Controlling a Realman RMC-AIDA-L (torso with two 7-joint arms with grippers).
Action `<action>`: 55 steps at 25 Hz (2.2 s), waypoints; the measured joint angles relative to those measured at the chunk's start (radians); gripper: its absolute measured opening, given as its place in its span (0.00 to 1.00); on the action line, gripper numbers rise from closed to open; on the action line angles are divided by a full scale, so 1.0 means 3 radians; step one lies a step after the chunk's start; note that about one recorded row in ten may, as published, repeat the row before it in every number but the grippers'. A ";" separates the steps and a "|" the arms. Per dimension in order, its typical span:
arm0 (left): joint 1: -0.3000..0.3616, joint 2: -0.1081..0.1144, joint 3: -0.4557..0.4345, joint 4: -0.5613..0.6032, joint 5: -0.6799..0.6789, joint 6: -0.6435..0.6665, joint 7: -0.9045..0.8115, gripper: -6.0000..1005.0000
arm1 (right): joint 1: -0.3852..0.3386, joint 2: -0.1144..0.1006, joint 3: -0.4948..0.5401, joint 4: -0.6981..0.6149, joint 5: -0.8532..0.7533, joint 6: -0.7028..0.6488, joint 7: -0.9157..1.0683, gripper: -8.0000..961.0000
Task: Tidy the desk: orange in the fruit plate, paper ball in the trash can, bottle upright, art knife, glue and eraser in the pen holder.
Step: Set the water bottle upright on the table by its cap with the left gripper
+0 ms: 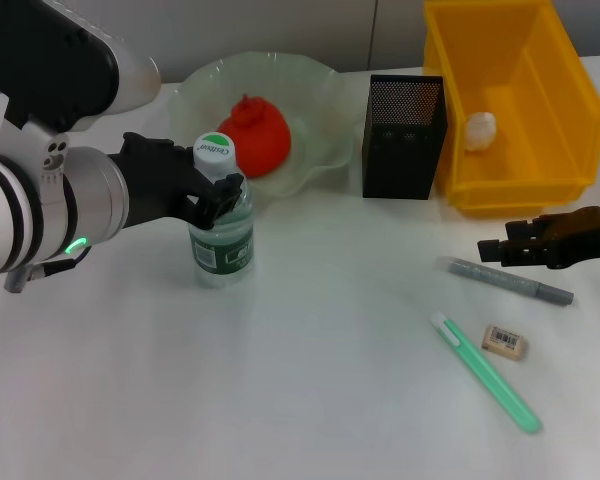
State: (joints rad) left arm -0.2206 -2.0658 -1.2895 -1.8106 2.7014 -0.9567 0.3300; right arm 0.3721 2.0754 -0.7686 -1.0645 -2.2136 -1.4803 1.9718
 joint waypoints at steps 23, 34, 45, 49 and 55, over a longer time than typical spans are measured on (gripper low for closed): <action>-0.0022 -0.0002 -0.0033 0.0008 0.0014 0.0011 0.0040 0.44 | 0.0002 0.0000 0.0000 0.0000 0.0006 -0.0007 -0.0002 0.68; -0.0020 -0.0006 -0.0046 0.0012 0.0021 0.0015 0.0040 0.44 | -0.0003 0.0000 0.0000 0.0000 0.0006 -0.0023 -0.0007 0.68; -0.0033 -0.0002 -0.0083 0.0034 0.0020 0.0017 0.0039 0.44 | -0.0006 0.0000 0.0000 0.0000 0.0009 -0.0025 -0.0007 0.68; -0.0032 -0.0004 -0.0114 0.0037 0.0009 0.0001 0.0017 0.44 | 0.0000 0.0000 0.0000 0.0000 0.0011 -0.0024 -0.0007 0.68; -0.0036 -0.0011 -0.0186 0.0031 -0.0007 -0.0047 -0.0032 0.44 | 0.0002 0.0000 0.0000 0.0000 0.0011 -0.0025 -0.0007 0.68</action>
State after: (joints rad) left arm -0.2315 -2.0691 -1.3453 -1.8012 2.6992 -0.9709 0.3203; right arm 0.3727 2.0754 -0.7685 -1.0645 -2.2103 -1.4879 1.9696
